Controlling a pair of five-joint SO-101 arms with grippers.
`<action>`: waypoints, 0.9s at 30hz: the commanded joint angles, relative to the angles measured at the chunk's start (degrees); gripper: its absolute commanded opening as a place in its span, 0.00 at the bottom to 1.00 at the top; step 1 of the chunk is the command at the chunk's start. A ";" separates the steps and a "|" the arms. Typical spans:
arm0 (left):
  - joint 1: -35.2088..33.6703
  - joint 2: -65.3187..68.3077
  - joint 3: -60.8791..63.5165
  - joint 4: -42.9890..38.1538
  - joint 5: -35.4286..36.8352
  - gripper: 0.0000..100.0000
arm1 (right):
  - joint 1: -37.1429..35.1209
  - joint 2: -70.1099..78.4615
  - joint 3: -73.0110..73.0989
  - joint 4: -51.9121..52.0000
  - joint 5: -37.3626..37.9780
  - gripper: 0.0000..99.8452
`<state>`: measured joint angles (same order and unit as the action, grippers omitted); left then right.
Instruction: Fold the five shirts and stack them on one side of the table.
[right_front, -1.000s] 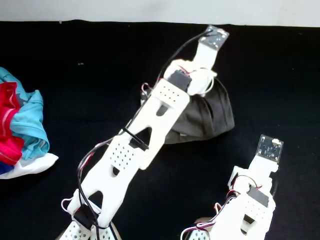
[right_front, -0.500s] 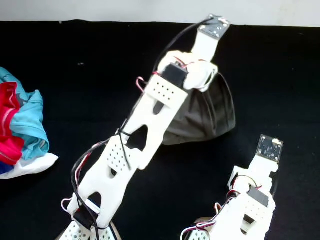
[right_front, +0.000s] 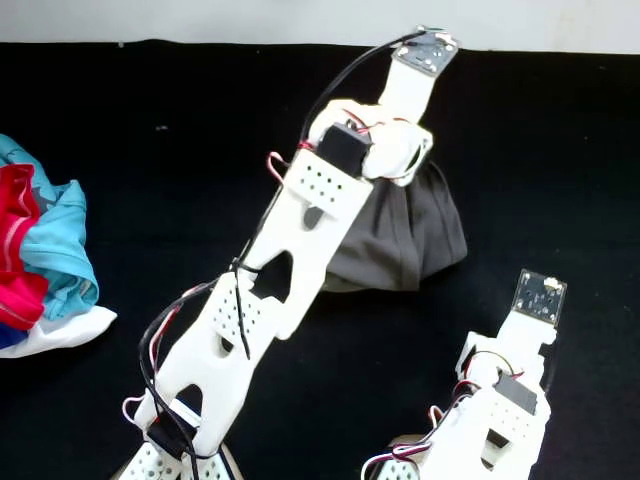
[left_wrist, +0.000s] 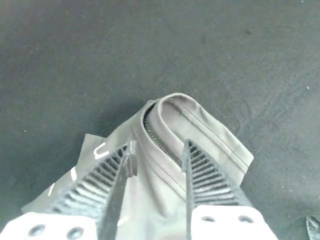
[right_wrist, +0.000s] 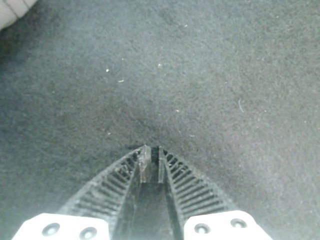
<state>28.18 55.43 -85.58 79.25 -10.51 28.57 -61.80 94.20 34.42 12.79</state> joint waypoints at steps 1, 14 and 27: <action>-3.38 -0.57 -2.24 4.31 0.18 0.16 | -0.48 -0.04 0.22 -0.92 -0.18 0.06; -16.40 -6.29 -0.57 22.77 0.53 0.16 | -0.48 -0.04 0.22 -0.75 -0.18 0.06; -22.81 -42.07 61.76 12.57 0.26 0.16 | -8.75 -0.04 -2.07 12.00 10.55 0.06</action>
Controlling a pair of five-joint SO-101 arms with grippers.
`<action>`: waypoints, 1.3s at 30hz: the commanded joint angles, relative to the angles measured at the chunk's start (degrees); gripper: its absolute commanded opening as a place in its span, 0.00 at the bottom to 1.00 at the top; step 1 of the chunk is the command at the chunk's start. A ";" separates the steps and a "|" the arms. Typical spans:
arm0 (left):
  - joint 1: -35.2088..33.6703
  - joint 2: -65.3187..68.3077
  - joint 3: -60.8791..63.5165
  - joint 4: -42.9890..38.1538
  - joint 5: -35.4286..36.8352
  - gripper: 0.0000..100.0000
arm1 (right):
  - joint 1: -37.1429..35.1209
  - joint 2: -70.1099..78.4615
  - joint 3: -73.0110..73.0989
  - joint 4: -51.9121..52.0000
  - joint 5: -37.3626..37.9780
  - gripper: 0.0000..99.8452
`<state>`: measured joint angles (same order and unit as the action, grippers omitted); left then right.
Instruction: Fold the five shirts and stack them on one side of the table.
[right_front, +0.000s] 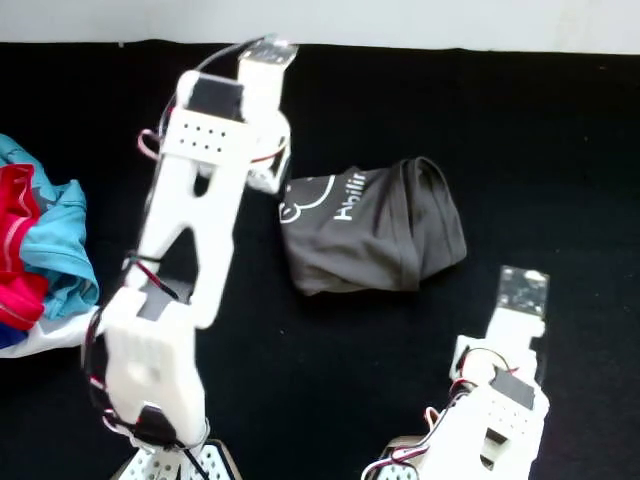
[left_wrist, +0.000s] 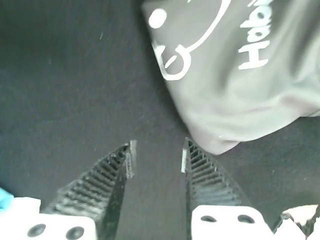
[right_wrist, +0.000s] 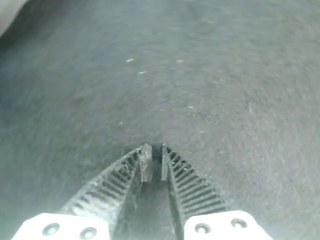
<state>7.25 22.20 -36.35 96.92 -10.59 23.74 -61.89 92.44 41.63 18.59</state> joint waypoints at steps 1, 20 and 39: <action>-2.59 -11.12 17.10 -7.65 0.35 0.16 | -5.67 0.04 -0.48 6.81 7.03 0.06; -7.60 -31.43 77.05 -50.99 0.44 0.16 | -7.69 0.48 -32.92 19.56 11.96 0.06; -8.22 -31.52 88.22 -65.05 0.44 0.16 | 10.59 0.57 0.13 -19.21 25.85 0.06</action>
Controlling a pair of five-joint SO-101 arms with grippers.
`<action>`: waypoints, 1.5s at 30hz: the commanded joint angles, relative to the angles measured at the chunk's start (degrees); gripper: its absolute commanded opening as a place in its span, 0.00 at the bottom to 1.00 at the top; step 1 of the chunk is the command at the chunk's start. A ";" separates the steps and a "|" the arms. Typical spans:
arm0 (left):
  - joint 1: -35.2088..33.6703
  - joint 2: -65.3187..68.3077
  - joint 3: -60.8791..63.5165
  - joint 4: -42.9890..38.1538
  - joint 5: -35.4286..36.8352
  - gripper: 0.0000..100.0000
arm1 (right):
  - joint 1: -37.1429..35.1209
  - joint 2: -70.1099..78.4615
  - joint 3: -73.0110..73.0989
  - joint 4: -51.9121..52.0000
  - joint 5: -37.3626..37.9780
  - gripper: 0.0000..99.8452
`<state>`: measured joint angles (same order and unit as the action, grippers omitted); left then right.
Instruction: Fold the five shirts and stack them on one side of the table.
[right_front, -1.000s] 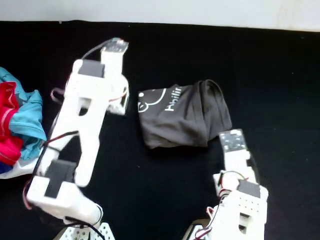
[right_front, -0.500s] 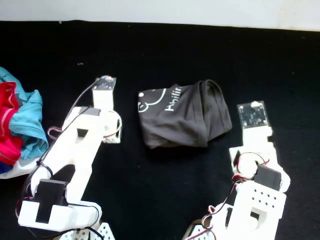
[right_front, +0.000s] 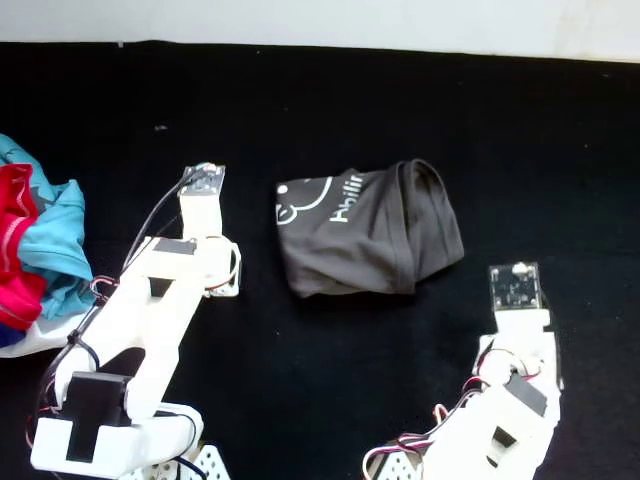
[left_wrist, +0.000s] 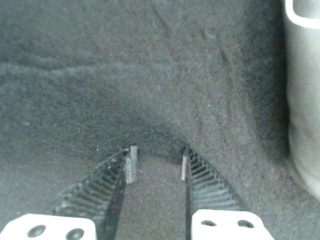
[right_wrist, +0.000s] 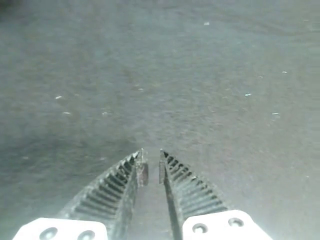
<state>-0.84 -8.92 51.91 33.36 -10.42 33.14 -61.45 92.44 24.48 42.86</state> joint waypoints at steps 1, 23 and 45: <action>-0.13 -0.40 -0.04 -1.49 0.26 0.16 | 1.19 0.13 0.13 -2.07 1.58 0.06; -0.13 -0.31 -0.04 -1.58 0.26 0.16 | 9.01 44.44 -30.02 2.24 1.23 0.06; -0.13 -0.31 0.04 -2.29 0.26 0.16 | -31.16 18.07 -32.31 29.67 -14.86 0.16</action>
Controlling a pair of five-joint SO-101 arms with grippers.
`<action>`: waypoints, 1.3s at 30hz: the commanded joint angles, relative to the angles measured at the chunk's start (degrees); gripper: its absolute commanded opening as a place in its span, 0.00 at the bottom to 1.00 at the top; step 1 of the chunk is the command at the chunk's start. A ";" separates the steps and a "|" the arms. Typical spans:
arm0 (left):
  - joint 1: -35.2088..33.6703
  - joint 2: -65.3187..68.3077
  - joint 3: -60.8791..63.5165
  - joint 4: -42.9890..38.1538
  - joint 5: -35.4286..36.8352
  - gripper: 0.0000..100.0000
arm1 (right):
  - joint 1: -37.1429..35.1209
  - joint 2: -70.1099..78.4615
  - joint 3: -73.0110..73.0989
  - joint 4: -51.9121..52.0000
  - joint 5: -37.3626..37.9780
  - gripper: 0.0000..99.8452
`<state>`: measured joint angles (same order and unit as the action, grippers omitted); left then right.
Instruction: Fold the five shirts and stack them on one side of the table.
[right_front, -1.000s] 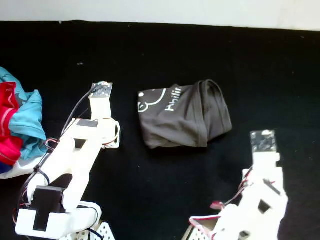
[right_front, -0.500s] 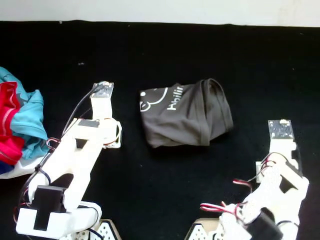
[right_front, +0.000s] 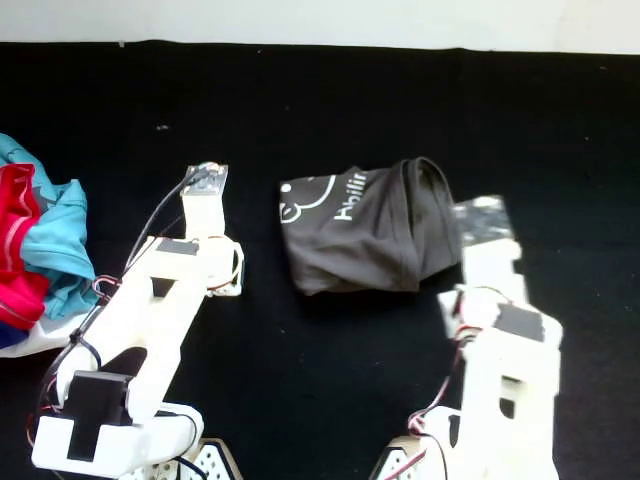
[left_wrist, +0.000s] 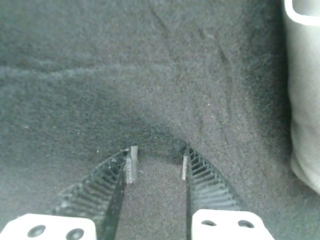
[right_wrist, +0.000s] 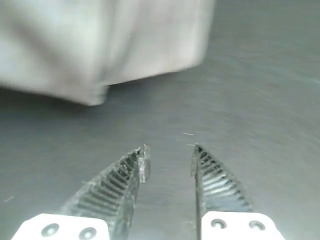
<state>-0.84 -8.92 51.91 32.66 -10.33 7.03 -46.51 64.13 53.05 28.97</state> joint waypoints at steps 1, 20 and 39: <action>-0.13 -0.31 0.04 -1.58 0.18 0.16 | -6.11 5.58 -5.67 1.27 -2.11 0.16; -0.31 -0.31 0.04 -1.58 1.67 0.16 | -16.57 37.67 -32.84 10.07 -13.19 0.16; -0.31 -0.22 0.04 -1.67 1.67 0.16 | -14.81 42.51 -33.71 5.67 -12.75 0.01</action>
<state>-0.84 -8.92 51.91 32.31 -9.27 -9.32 -1.67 33.19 59.47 16.22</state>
